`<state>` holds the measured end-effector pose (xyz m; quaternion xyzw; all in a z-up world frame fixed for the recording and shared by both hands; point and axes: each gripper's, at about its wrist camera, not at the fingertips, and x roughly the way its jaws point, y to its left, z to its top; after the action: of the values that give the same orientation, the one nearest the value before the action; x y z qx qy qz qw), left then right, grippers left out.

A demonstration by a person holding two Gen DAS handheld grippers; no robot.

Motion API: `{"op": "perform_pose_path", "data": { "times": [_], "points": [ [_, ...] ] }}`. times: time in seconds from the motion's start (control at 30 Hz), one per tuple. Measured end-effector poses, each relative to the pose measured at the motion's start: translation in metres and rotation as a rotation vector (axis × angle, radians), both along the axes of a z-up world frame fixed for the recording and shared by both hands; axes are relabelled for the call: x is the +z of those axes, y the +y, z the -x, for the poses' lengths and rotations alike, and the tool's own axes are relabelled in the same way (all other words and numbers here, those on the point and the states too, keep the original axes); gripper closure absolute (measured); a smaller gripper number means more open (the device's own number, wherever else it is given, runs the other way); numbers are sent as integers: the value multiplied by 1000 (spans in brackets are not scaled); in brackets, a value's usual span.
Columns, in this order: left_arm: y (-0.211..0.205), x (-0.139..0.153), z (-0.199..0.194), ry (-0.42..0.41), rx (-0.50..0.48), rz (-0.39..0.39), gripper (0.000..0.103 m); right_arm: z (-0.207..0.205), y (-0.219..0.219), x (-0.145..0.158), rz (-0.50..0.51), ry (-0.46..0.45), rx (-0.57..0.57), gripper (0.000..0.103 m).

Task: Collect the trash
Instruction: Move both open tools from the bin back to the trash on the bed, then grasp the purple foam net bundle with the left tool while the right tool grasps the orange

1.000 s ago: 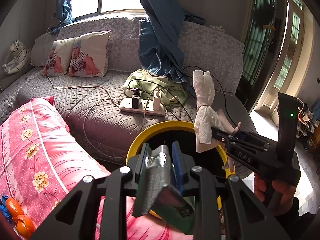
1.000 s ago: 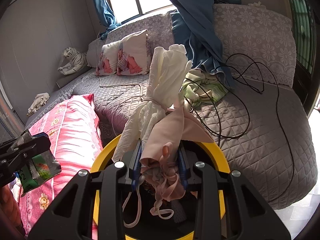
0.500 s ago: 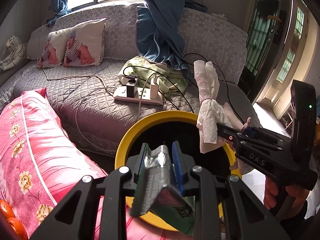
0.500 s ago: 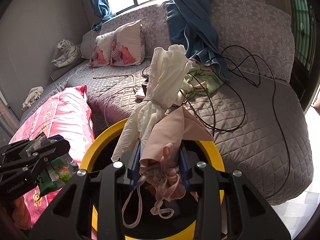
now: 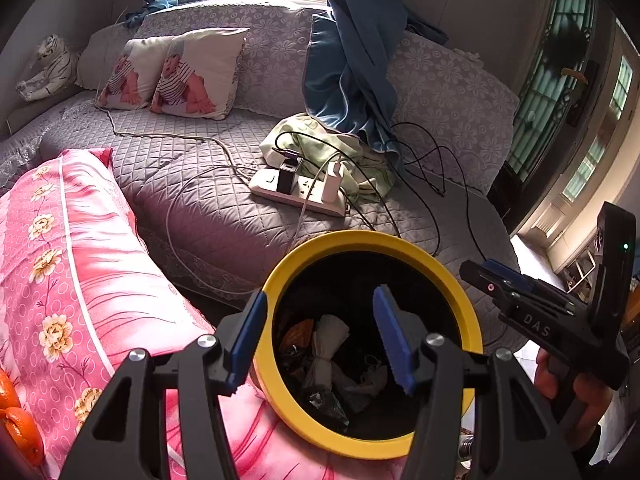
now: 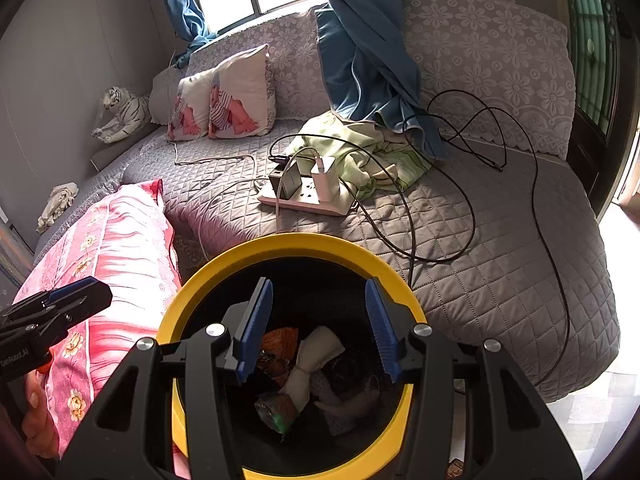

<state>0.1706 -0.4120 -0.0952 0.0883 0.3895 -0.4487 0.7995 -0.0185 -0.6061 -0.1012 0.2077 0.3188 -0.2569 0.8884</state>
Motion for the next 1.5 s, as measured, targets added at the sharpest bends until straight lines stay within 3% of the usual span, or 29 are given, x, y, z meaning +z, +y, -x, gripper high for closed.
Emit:
{"op": "perform_pose_path", "data": {
  "times": [0.33, 0.43, 0.6, 0.8, 1.17, 1.5],
  "points": [
    [59, 32, -11, -43, 95, 59, 50, -8, 40, 28, 50, -56, 107, 56],
    [90, 40, -15, -80, 159, 54, 35, -19, 61, 32, 49, -75, 174, 51],
    [149, 49, -24, -118, 263, 43, 34, -46, 107, 35, 41, -81, 294, 49],
    [234, 54, -35, -144, 425, 24, 24, -83, 171, 39, 40, -87, 462, 43],
    [383, 40, -48, -104, 720, -15, 14, -152, 296, 35, 15, -84, 776, 35],
    [453, 1, -56, -2, 875, -54, 8, -184, 366, 13, 20, -8, 925, 29]
  ]
}}
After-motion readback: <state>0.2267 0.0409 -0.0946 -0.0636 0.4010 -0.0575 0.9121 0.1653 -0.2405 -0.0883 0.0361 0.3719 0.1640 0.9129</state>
